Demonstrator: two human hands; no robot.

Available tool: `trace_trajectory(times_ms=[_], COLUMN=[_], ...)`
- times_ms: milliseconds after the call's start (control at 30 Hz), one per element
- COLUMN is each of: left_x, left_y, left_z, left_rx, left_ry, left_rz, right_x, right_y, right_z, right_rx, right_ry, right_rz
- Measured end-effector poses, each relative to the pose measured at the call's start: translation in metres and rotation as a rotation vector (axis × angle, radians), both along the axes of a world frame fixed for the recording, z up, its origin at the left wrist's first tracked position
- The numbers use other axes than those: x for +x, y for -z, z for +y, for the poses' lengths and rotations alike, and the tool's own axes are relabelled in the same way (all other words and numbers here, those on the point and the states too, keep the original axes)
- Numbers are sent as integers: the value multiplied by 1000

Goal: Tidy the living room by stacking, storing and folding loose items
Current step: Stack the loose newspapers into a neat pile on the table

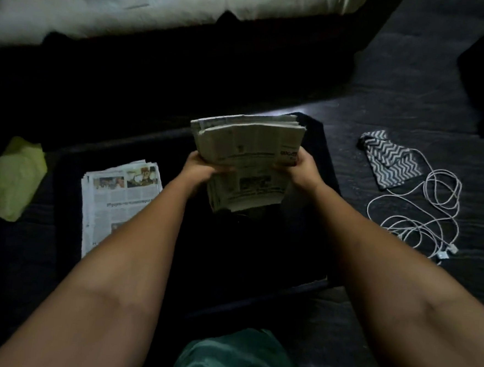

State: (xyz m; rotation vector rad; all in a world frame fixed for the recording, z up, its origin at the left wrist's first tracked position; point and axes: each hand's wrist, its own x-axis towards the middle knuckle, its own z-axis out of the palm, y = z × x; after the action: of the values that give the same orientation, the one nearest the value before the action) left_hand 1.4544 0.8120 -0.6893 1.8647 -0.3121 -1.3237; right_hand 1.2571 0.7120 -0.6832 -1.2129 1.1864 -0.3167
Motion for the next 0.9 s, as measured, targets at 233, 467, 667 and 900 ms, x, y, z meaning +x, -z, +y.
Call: trace_trajectory(times_ms=[233, 467, 667, 900], left_x=[-14, -23, 32, 134], left_y=[3, 23, 6, 30], left_z=[-3, -3, 28, 155], left_rx=[21, 31, 23, 279], left_ry=[43, 116, 17, 169], left_rz=[-310, -335, -275, -371], right_x=[-7, -6, 58, 167], right_y=[12, 21, 14, 48], right_z=[14, 9, 22, 118], right_rx=[-133, -154, -113, 165], right_ry=[41, 12, -25, -308], right_rz=[72, 181, 216, 307])
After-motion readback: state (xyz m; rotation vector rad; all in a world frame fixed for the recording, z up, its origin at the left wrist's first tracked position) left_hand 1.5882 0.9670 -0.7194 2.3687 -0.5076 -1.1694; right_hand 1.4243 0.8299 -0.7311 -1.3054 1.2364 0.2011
